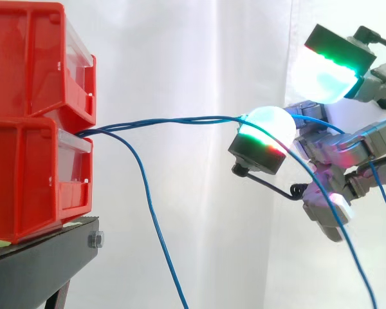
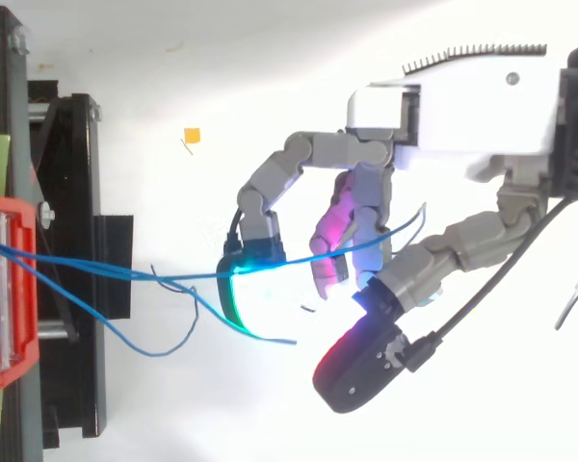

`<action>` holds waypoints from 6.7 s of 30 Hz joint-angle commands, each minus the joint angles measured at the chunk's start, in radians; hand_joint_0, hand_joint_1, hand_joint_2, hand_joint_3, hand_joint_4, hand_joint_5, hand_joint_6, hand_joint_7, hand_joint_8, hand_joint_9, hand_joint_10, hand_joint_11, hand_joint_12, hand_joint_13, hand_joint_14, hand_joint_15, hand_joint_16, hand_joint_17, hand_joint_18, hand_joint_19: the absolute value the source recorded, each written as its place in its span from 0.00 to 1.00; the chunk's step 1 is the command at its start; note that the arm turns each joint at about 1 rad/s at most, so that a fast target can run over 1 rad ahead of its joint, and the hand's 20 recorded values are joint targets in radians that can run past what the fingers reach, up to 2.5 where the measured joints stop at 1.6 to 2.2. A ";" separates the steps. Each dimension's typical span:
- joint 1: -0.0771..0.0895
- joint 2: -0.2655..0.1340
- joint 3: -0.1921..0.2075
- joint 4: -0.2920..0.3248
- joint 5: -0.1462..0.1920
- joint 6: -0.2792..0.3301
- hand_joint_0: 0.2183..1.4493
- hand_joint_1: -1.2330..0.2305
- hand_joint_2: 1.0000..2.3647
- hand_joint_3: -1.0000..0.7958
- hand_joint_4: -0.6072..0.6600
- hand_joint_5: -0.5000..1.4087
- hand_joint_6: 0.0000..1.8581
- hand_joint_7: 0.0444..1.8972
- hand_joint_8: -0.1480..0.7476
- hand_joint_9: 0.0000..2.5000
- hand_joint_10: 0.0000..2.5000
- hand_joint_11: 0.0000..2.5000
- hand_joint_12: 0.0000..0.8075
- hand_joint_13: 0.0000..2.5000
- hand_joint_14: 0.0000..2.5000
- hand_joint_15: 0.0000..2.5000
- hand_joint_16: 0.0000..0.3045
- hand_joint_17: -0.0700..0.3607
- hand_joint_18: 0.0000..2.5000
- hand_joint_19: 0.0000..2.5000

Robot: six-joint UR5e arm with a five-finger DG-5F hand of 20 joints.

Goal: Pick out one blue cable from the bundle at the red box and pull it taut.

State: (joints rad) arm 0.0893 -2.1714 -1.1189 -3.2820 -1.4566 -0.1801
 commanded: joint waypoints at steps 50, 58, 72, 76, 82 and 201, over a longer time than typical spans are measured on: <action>0.037 -0.004 -0.079 0.096 0.208 -0.018 0.13 0.43 0.00 0.28 0.42 0.20 0.48 0.38 0.44 0.43 1.00 0.36 0.50 0.47 0.01 0.48 0.21 0.49 0.30 0.35; 0.041 -0.004 -0.130 0.162 0.220 -0.018 0.13 0.46 0.00 0.28 0.43 0.19 0.48 0.38 0.45 0.37 1.00 0.27 0.48 0.50 0.00 0.54 0.20 0.49 0.30 0.36; 0.047 -0.024 -0.137 0.177 0.274 -0.016 0.16 0.51 0.00 0.28 0.42 0.19 0.48 0.37 0.44 0.34 1.00 0.29 0.46 0.50 0.08 0.54 0.19 0.47 0.30 0.37; 0.047 -0.033 -0.139 0.180 0.289 -0.015 0.16 0.51 0.00 0.28 0.42 0.19 0.48 0.36 0.44 0.31 1.00 0.30 0.45 0.46 0.26 0.48 0.19 0.47 0.30 0.37; 0.049 -0.038 -0.139 0.205 0.294 -0.012 0.16 0.51 0.00 0.28 0.40 0.18 0.49 0.37 0.44 0.29 1.00 0.19 0.44 0.41 0.65 0.35 0.19 0.47 0.31 0.39; 0.055 -0.027 -0.079 0.111 0.278 0.085 0.28 0.42 0.01 0.44 0.46 0.19 0.49 0.41 0.35 0.37 1.00 0.21 0.39 0.46 0.78 0.31 0.17 0.43 0.35 0.45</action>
State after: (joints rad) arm 0.1444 -2.1981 -1.1991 -3.1711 -1.1786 -0.0953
